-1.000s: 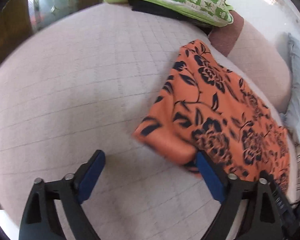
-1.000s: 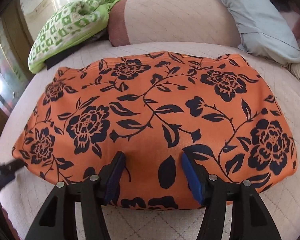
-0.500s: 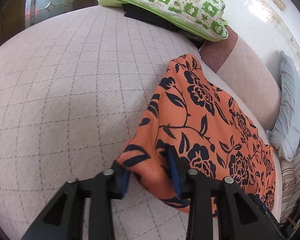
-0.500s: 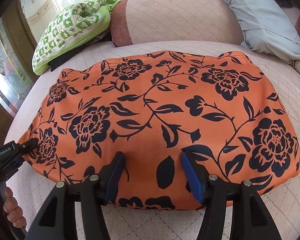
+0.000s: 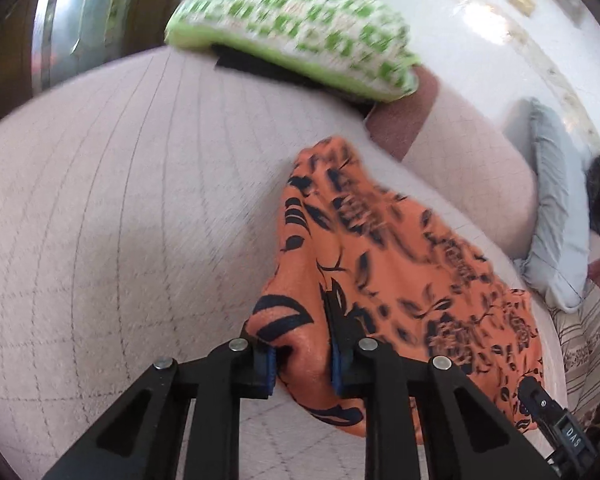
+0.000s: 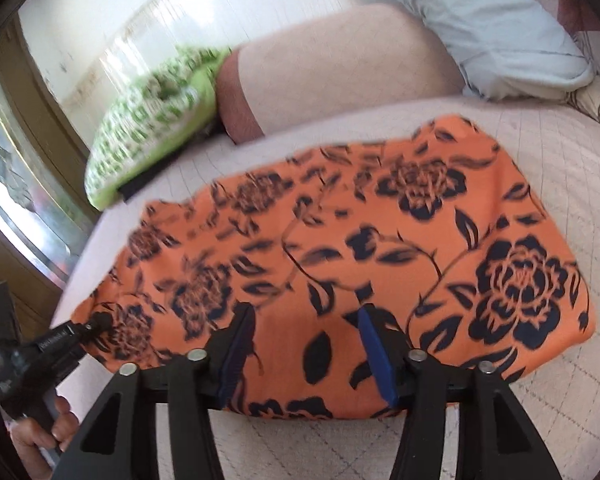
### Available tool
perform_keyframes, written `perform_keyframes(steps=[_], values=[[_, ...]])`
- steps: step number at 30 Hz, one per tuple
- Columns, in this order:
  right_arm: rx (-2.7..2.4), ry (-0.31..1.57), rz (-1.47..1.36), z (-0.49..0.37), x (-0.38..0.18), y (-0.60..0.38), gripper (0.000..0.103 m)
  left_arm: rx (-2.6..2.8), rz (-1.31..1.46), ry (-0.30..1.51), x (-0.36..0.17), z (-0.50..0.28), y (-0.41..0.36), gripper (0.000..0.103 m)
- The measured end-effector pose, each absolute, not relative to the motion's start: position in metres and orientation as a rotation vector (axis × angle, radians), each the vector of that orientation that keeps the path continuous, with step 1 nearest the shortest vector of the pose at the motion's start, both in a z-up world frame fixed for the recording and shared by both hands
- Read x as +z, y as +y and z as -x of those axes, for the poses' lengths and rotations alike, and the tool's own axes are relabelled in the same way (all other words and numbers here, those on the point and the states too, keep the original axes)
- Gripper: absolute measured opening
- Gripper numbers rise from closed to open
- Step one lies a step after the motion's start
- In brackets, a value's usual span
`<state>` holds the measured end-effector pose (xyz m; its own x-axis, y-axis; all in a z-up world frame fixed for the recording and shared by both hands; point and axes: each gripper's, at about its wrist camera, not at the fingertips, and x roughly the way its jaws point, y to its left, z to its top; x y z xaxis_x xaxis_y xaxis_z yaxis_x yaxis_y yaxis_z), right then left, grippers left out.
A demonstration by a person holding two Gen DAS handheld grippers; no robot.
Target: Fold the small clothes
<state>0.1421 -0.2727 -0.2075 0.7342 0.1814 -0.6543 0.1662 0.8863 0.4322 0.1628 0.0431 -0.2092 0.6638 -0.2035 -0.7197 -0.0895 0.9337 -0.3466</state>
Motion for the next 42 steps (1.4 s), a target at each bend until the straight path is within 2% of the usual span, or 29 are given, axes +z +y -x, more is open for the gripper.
perform_keyframes(steps=[2, 4, 7, 11, 12, 14, 15, 17, 18, 20, 22, 27, 33, 42], values=[[0.04, 0.759, -0.47, -0.146, -0.206, -0.263, 0.044, -0.092, 0.341, 0.803, -0.2, -0.159, 0.034, 0.02], [0.055, 0.798, -0.428, -0.151, -0.212, -0.252, 0.043, -0.124, 0.327, 0.77, -0.192, -0.157, 0.029, 0.02], [0.073, 0.97, -0.368, -0.167, -0.24, -0.236, 0.044, -0.145, 0.302, 0.748, -0.188, -0.157, 0.025, 0.02], [0.075, 0.962, -0.332, -0.165, -0.233, -0.232, 0.044, -0.124, 0.329, 0.788, -0.195, -0.166, 0.028, 0.021], [0.08, 0.959, -0.368, -0.163, -0.234, -0.236, 0.044, -0.11, 0.337, 0.806, -0.198, -0.166, 0.03, 0.023], [0.089, 0.955, -0.415, -0.162, -0.233, -0.244, 0.044, -0.088, 0.366, 0.859, -0.208, -0.17, 0.034, 0.033], [0.089, 0.953, -0.427, -0.161, -0.232, -0.248, 0.044, -0.086, 0.394, 0.889, -0.215, -0.172, 0.037, 0.044], [0.08, 0.95, -0.439, -0.161, -0.231, -0.253, 0.044, -0.088, 0.458, 0.925, -0.225, -0.175, 0.041, 0.047], [0.077, 0.949, -0.444, -0.162, -0.231, -0.255, 0.044, -0.085, 0.471, 0.933, -0.229, -0.176, 0.043, 0.047], [0.074, 0.942, -0.454, -0.16, -0.232, -0.256, 0.044, -0.071, 0.463, 0.94, -0.232, -0.176, 0.044, 0.028], [0.062, 0.929, -0.442, -0.158, -0.231, -0.259, 0.044, -0.075, 0.466, 0.952, -0.235, -0.177, 0.046, 0.022], [0.009, 0.864, -0.492, -0.151, -0.223, -0.279, 0.044, -0.089, 0.423, 0.906, -0.224, -0.171, 0.04, 0.018], [-0.126, 0.809, -0.66, -0.142, -0.224, -0.333, 0.044, -0.199, 0.312, 0.781, -0.178, -0.154, 0.011, 0.018], [-0.239, 0.72, -0.882, -0.106, -0.228, -0.418, 0.044, -0.365, 0.176, 0.734, -0.131, -0.138, -0.077, 0.018]])
